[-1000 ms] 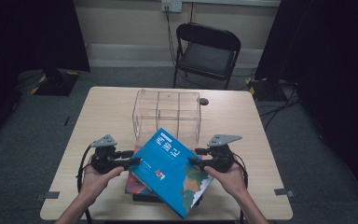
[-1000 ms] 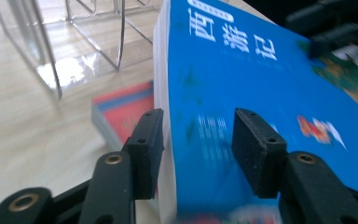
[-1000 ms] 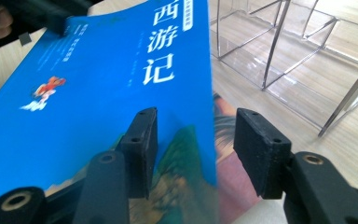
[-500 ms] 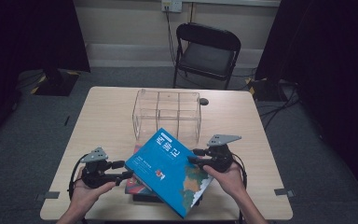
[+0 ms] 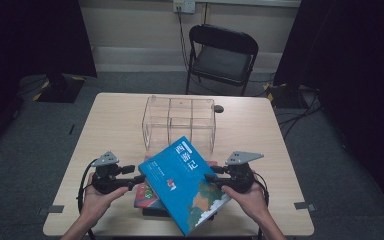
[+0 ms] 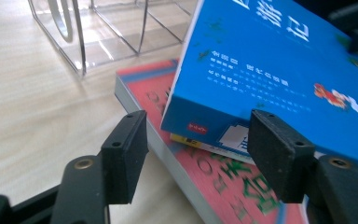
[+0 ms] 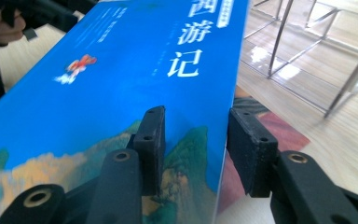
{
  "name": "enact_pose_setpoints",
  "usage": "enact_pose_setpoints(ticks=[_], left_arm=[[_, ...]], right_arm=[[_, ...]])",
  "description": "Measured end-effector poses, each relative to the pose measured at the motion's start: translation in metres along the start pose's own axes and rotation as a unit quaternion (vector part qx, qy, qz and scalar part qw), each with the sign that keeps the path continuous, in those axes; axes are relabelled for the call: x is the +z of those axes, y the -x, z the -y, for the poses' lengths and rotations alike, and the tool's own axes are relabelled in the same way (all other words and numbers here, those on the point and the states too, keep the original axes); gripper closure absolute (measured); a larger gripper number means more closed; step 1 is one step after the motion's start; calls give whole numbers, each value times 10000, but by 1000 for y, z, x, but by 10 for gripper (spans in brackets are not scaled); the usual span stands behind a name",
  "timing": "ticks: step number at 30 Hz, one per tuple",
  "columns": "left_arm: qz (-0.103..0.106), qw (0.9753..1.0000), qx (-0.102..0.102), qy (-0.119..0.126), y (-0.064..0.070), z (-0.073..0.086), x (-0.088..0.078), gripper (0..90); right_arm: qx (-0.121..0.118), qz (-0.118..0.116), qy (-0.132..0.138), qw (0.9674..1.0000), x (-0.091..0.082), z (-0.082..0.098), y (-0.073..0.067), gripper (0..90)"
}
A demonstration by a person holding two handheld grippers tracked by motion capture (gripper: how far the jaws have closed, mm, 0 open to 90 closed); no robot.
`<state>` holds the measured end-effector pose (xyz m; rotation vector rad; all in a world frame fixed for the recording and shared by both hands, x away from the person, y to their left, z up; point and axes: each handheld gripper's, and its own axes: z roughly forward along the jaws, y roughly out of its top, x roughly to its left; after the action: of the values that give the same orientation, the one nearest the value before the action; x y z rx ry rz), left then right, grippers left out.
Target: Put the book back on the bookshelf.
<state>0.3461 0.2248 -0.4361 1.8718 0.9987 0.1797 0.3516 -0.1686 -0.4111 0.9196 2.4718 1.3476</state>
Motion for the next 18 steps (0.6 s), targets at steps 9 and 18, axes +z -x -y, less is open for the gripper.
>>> enact_pose_setpoints(ticks=[9,18], left_arm=[[-307,9995,2,77,0,-12,25,570],[-78,9992,163,-348,19,6,20,533]], right_arm=[[31,88,128,9999,-18,17,-18,568],[202,64,277,9994,7,3,0,448]])
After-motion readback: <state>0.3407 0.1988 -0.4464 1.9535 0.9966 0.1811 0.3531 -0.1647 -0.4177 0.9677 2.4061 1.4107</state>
